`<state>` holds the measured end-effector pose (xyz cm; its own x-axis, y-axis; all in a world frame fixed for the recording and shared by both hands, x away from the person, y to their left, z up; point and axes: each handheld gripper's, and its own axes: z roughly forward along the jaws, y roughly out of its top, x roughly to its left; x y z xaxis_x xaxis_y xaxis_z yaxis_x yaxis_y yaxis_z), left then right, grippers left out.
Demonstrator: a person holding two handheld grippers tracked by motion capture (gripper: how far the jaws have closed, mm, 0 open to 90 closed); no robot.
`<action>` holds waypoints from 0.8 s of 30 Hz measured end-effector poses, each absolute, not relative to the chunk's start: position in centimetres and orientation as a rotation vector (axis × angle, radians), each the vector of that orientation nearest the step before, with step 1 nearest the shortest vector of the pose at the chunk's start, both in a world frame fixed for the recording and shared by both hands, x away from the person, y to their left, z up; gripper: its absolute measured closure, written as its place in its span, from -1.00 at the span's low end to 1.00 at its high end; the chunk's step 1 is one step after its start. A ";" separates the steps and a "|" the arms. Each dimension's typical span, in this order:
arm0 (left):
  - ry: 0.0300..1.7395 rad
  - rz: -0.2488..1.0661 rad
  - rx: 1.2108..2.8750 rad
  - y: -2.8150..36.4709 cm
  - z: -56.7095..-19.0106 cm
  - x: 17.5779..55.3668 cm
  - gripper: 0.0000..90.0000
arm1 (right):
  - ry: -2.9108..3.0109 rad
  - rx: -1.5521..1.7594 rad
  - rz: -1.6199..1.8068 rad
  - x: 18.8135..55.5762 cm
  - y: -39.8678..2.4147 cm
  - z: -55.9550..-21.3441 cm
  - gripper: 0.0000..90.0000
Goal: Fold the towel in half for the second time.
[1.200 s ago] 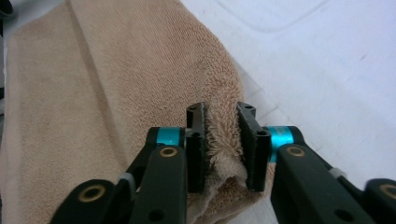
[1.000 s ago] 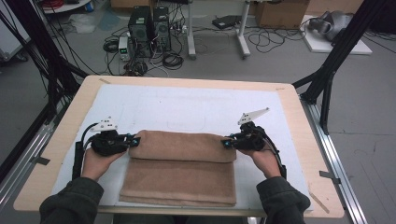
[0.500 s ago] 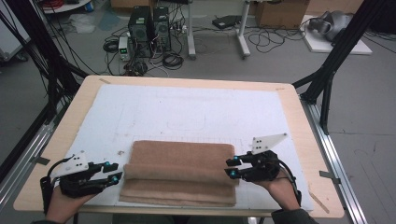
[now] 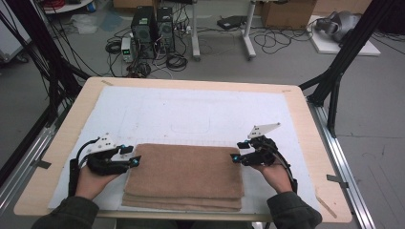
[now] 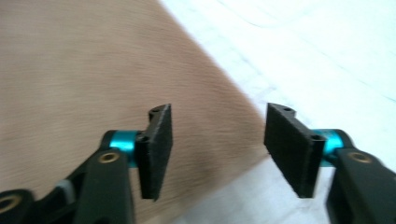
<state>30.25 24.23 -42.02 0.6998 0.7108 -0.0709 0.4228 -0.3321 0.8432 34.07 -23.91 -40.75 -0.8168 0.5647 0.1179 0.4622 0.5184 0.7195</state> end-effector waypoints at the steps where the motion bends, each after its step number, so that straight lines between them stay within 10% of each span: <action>1: 0.885 0.379 1.973 24.2 -42.2 30.8 -0.01 | 2.625 0.912 1.179 34.6 -23.9 -41.2 -0.16; 12: 0.977 0.334 2.024 23.5 -44.5 33.4 -0.20 | 2.678 0.974 1.108 35.8 -23.7 -43.4 -0.21; 24: 0.938 0.283 2.012 23.4 -44.6 32.7 0.64 | 2.711 0.910 1.151 35.0 -23.2 -43.3 0.66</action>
<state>32.70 23.37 -44.61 0.6898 0.7094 -0.1449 0.5106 -0.3347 0.7920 35.02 -23.19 -43.31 -0.8241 0.5408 0.1681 0.4967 0.5474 0.6735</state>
